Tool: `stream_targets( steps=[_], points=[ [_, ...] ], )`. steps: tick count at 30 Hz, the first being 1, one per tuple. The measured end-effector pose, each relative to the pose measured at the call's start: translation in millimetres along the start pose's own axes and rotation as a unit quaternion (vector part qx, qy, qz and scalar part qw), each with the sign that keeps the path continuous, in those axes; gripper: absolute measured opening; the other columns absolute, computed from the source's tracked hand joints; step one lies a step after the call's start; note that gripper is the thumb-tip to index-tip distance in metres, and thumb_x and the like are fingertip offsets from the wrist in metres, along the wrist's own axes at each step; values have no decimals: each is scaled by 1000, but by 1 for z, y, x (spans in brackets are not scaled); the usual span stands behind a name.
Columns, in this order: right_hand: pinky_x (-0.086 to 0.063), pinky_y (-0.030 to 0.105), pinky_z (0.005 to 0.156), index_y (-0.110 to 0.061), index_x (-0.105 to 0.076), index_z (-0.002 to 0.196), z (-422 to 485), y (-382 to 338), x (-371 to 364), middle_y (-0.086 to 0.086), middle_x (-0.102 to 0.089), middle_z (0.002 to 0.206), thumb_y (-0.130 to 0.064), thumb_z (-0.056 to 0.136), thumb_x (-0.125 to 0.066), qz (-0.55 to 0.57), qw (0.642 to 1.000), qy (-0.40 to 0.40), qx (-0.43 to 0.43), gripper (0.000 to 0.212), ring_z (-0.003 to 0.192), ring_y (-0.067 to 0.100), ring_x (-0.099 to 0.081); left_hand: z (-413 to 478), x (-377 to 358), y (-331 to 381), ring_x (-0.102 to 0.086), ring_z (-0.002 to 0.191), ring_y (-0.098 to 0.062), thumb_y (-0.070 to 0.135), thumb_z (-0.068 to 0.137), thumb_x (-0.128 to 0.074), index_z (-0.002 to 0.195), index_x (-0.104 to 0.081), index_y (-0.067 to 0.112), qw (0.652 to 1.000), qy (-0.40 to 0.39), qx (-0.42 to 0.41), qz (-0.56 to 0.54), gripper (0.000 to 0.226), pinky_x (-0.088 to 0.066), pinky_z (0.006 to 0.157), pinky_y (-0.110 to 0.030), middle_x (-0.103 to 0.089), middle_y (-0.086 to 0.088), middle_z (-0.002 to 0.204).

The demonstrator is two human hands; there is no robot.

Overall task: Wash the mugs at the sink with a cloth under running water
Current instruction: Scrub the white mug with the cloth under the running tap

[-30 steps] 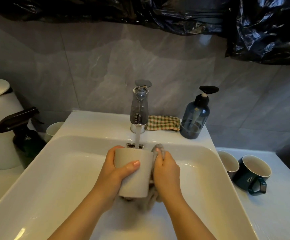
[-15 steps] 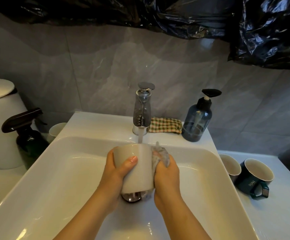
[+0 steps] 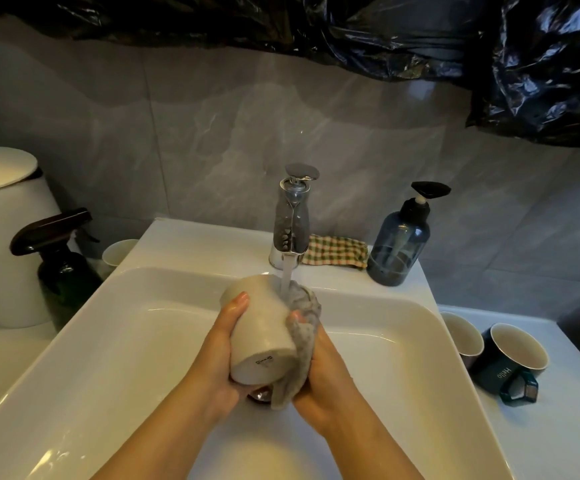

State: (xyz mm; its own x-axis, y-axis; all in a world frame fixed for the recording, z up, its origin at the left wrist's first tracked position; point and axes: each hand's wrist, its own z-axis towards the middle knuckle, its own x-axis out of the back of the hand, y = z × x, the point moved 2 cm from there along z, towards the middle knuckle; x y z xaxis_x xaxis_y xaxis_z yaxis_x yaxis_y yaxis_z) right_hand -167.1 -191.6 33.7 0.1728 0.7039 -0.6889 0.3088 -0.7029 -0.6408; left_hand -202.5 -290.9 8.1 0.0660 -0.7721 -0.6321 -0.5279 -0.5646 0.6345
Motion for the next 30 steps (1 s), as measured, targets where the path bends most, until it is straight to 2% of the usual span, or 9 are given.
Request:
stream_targets(
  steps=[5, 8, 11, 16, 18, 20, 23, 27, 30],
  points=[
    [-57, 39, 64, -13, -62, 108, 5, 8, -3, 12, -71, 89, -19, 77, -67, 5, 993, 95, 74, 32, 83, 27, -67, -3, -10, -10, -65, 98, -38, 51, 47, -83, 128, -51, 21, 995, 64, -53, -49, 92, -55, 67, -46, -64, -19, 114],
    [-54, 46, 87, -34, -49, 117, 5, 24, -2, 1, -62, 111, -22, 73, -72, -32, 986, 121, 112, 51, 101, 24, -62, -5, -14, -15, -64, 94, -39, 37, 72, -73, 119, -47, 34, 987, 116, -78, -76, 53, -55, 56, -44, -62, -14, 110],
    [-53, 48, 89, -41, -47, 116, 5, 19, -2, 0, -61, 115, -26, 64, -72, -53, 981, 112, 147, 59, 105, 26, -62, -9, -17, -10, -63, 95, -34, 25, 65, -70, 116, -44, 26, 992, 67, -99, -25, 57, -55, 55, -38, -60, -13, 110],
    [-58, 39, 77, -35, -52, 113, 1, -19, 20, -3, -66, 104, -12, 76, -67, -191, 968, 34, 156, 47, 95, 21, -65, -8, -5, 11, -61, 94, -31, 36, 56, -68, 106, -51, 16, 985, -16, -74, 157, 57, -55, 63, -42, -57, -16, 112],
    [-57, 37, 78, -38, -50, 110, 1, -17, 22, -11, -60, 102, -18, 84, -65, -283, 949, 29, 136, 36, 93, 14, -61, -8, -2, 14, -65, 88, -32, 35, 56, -76, 116, -52, 26, 979, -51, -19, 198, 65, -56, 60, -43, -60, -13, 111],
    [-51, 44, 91, -44, -46, 108, 2, -7, 18, -14, -55, 110, -45, 78, -61, -351, 920, 77, 160, 34, 100, 10, -56, -9, -1, 10, -67, 81, -33, 33, 56, -75, 114, -59, 26, 982, -50, 20, 179, 60, -56, 66, -49, -67, -13, 99],
    [-33, 38, 112, -60, -24, 122, 4, 11, 8, -17, -35, 141, -67, 66, -44, -403, 865, 140, 264, 60, 130, 5, -36, -8, 0, 2, -65, 74, -32, 36, 55, -68, 95, -67, 13, 995, 5, 41, 88, 46, -55, 65, -46, -70, -13, 76],
    [-15, 33, 119, -60, 16, 129, -3, 40, 4, -24, 2, 155, -64, 73, -29, -509, 811, 56, 283, 72, 142, -2, -5, -4, 8, 7, -65, 74, -31, 34, 66, -67, 97, -66, 7, 998, 56, 39, 13, 41, -57, 59, -38, -70, -16, 75],
    [-20, 21, 113, -52, 0, 142, 15, 29, 3, -26, -9, 151, -52, 88, -35, -525, 806, 67, 267, 65, 138, 0, -20, -4, 11, 13, -63, 71, -29, 32, 69, -65, 93, -66, 10, 998, 41, 21, 40, 32, -57, 57, -38, -69, -14, 70]
  ],
)
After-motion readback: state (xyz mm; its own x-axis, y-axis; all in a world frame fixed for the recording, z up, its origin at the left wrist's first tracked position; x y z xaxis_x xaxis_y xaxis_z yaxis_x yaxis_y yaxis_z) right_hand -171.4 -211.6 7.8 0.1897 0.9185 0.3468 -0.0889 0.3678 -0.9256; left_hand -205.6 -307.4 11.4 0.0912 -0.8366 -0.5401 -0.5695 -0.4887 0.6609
